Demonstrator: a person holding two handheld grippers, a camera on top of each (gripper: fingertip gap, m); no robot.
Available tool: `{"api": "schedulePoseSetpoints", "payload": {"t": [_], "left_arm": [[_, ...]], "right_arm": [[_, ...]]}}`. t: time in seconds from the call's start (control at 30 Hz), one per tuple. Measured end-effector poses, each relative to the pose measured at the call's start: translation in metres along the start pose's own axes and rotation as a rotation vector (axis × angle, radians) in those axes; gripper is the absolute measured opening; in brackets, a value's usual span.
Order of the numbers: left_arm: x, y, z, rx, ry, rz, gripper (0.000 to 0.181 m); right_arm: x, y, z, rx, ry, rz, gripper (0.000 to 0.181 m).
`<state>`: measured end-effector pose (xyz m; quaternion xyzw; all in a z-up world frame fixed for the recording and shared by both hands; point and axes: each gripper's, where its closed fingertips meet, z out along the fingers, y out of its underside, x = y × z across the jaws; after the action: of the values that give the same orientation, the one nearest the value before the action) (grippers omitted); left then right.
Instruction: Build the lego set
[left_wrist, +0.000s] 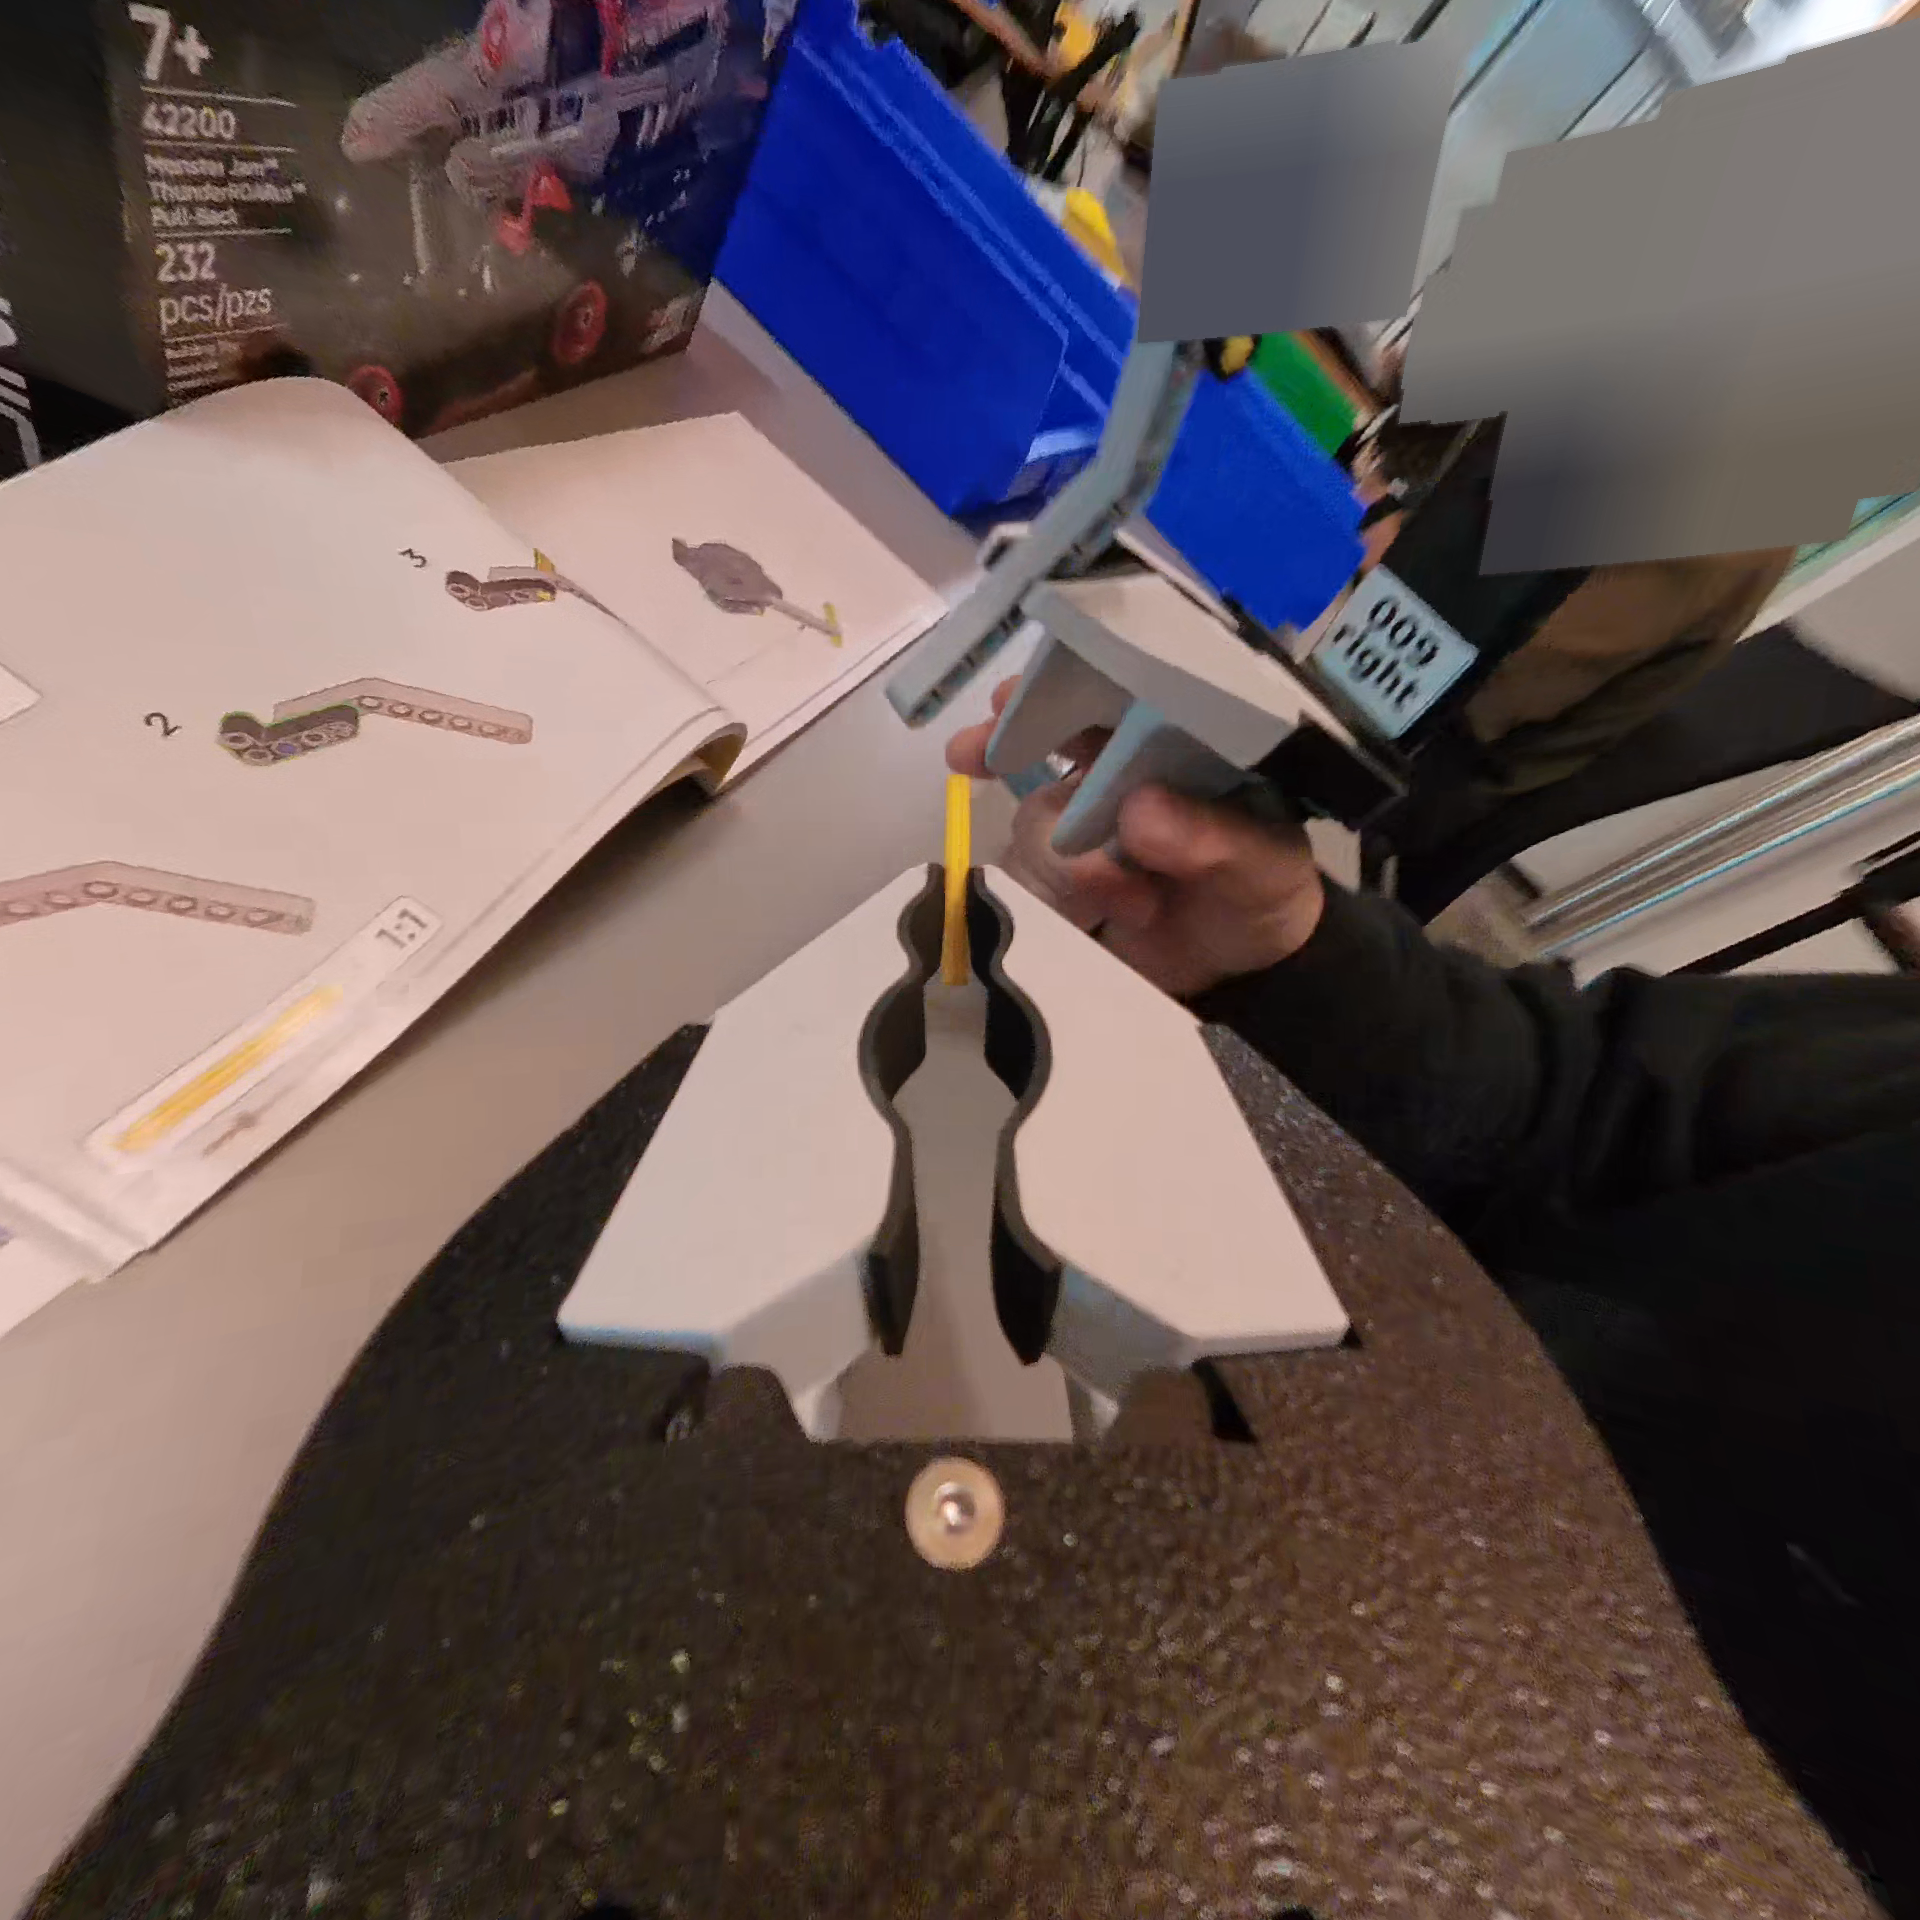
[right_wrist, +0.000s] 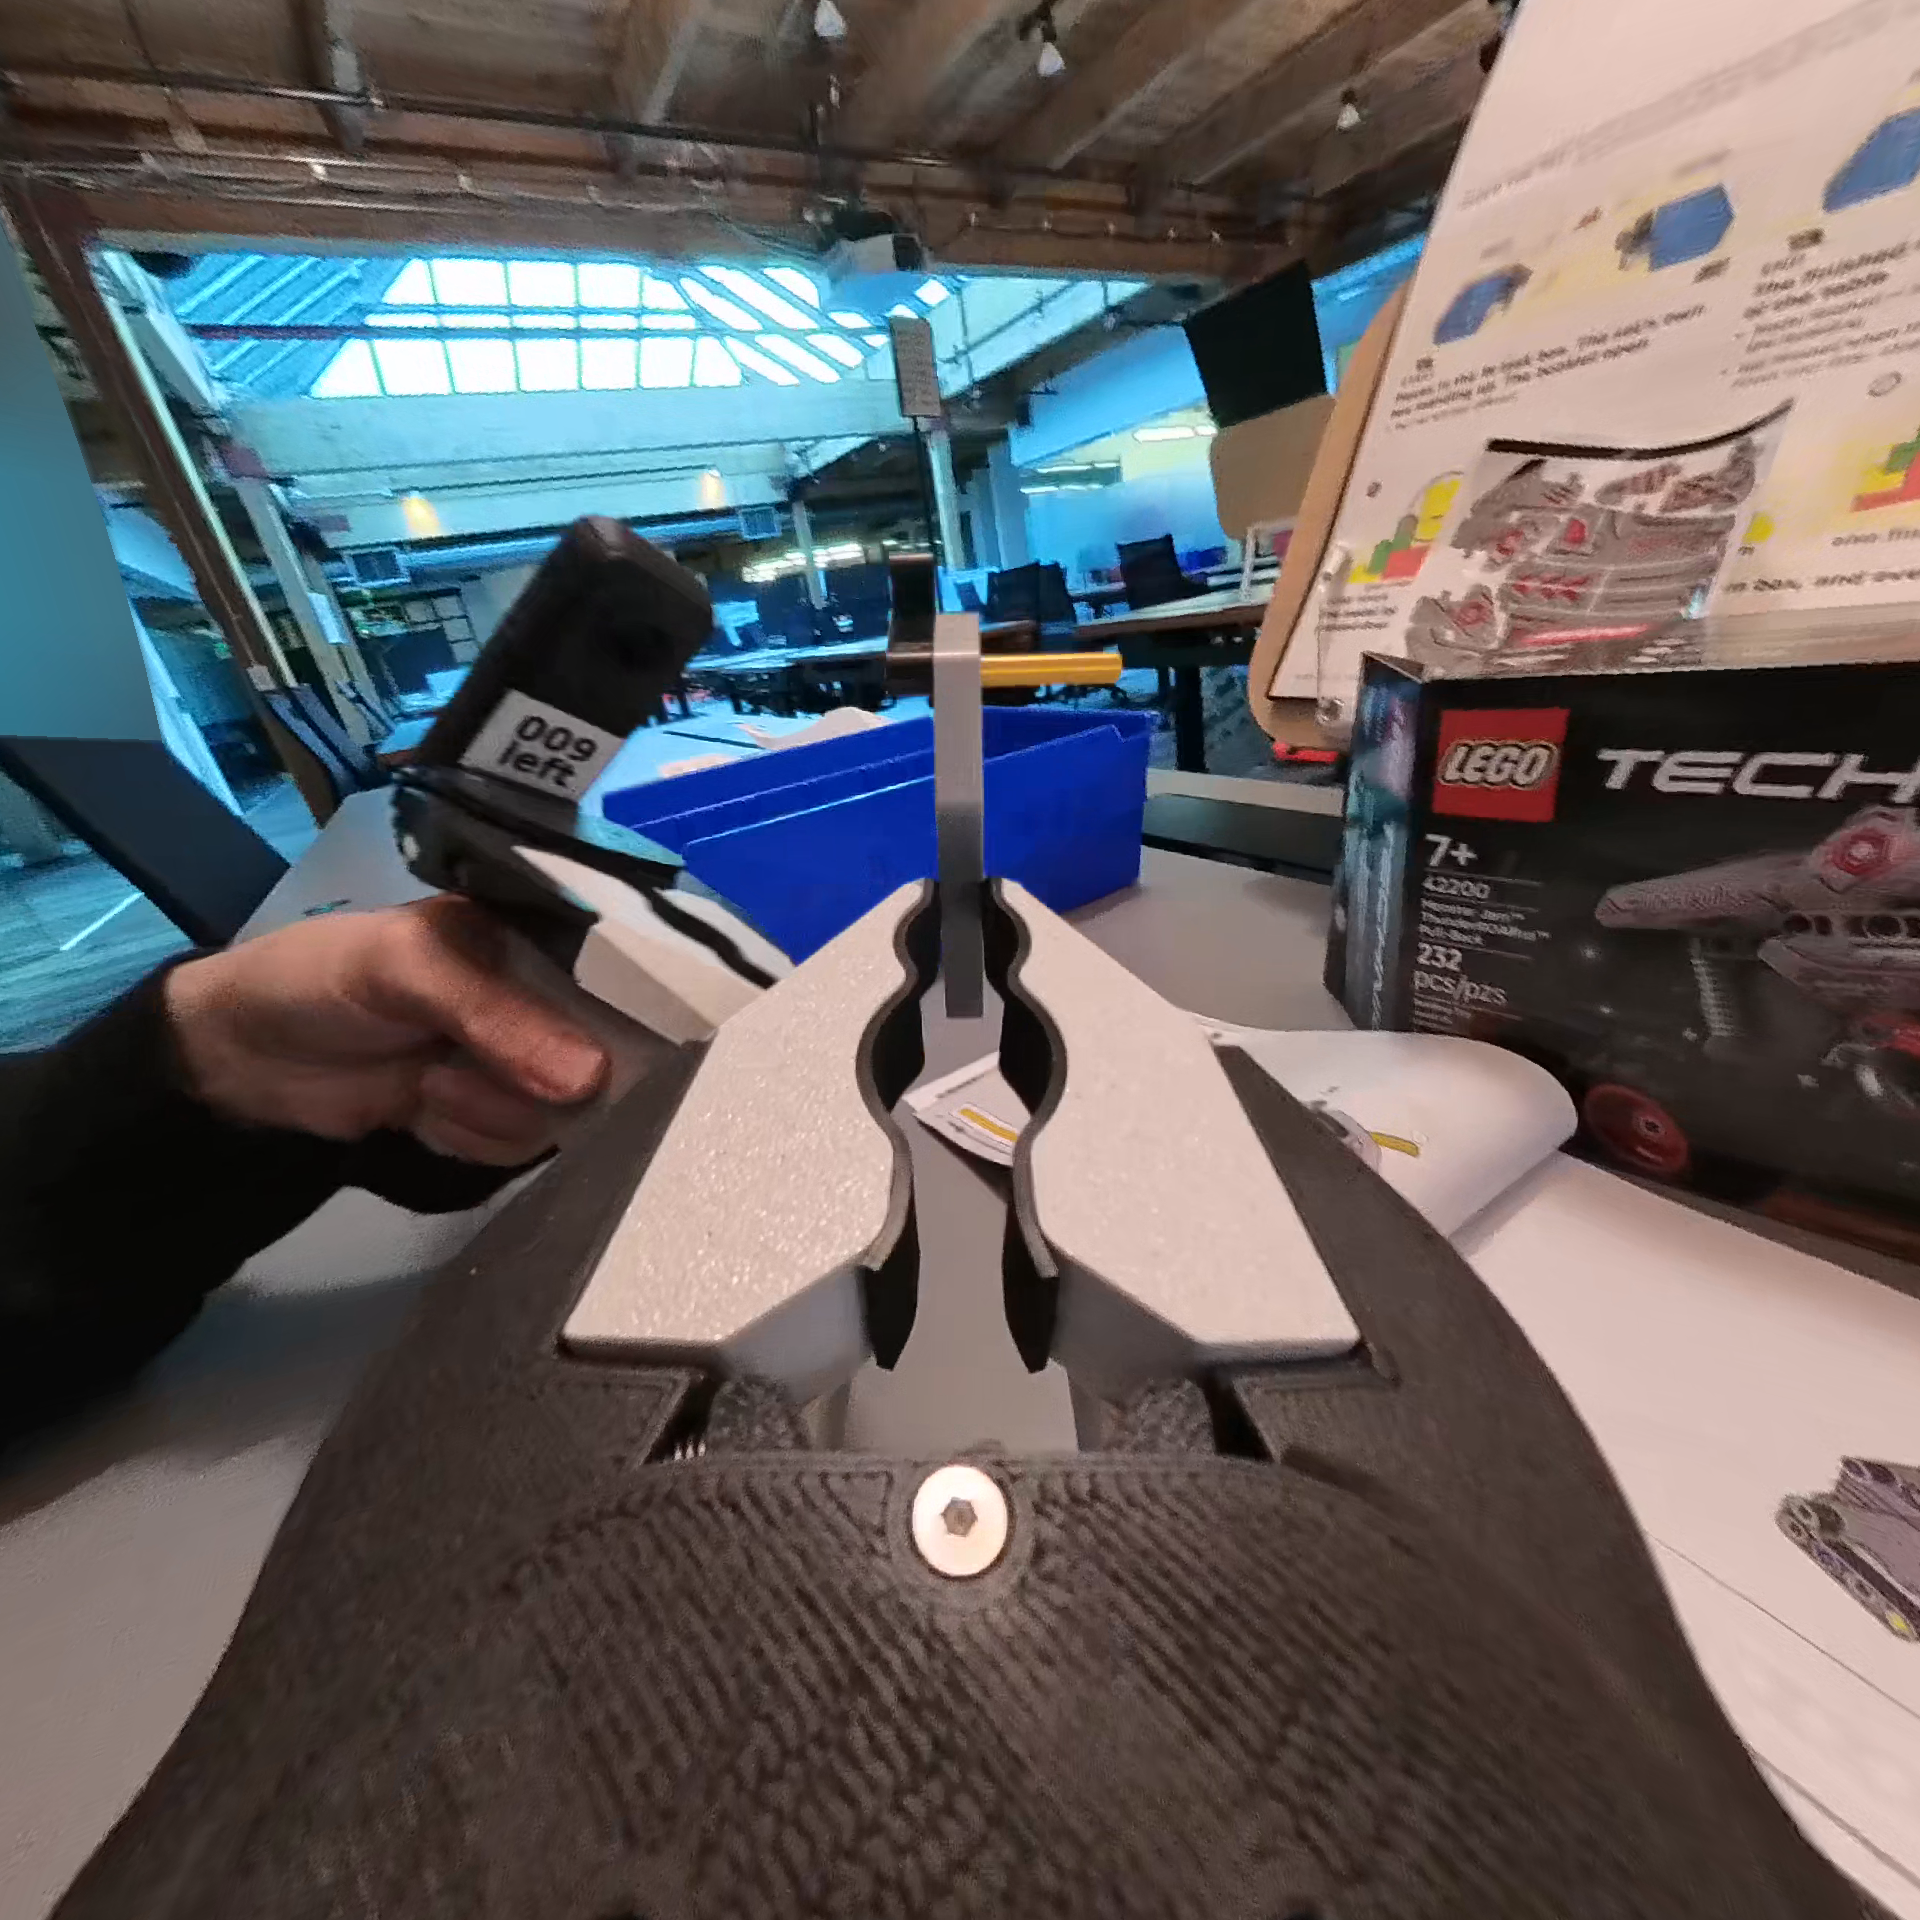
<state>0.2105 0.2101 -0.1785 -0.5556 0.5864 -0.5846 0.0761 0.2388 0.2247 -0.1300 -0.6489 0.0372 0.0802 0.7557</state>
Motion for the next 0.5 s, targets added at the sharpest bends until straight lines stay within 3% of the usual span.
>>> {"api": "schedulePoseSetpoints", "payload": {"t": [0.1, 0.27, 0.33, 0.5], "left_arm": [[-0.004, 0.008, 0.001, -0.065, -0.053, 0.069, 0.002], [-0.013, 0.066, -0.007, -0.457, -0.107, 0.27, 0.001], [-0.009, 0.088, -0.014, -0.6, -0.072, 0.322, 0.001], [-0.005, 0.103, -0.021, -0.69, -0.039, 0.371, 0.0]], "right_arm": [[0.007, 0.022, 0.003, -0.142, 0.014, 0.06, 0.006], [-0.003, 0.065, 0.003, -0.395, -0.077, 0.302, 0.006], [-0.021, 0.091, -0.005, -0.581, -0.18, 0.401, 0.006], [-0.045, 0.109, -0.016, -0.718, -0.288, 0.589, 0.006]]}}
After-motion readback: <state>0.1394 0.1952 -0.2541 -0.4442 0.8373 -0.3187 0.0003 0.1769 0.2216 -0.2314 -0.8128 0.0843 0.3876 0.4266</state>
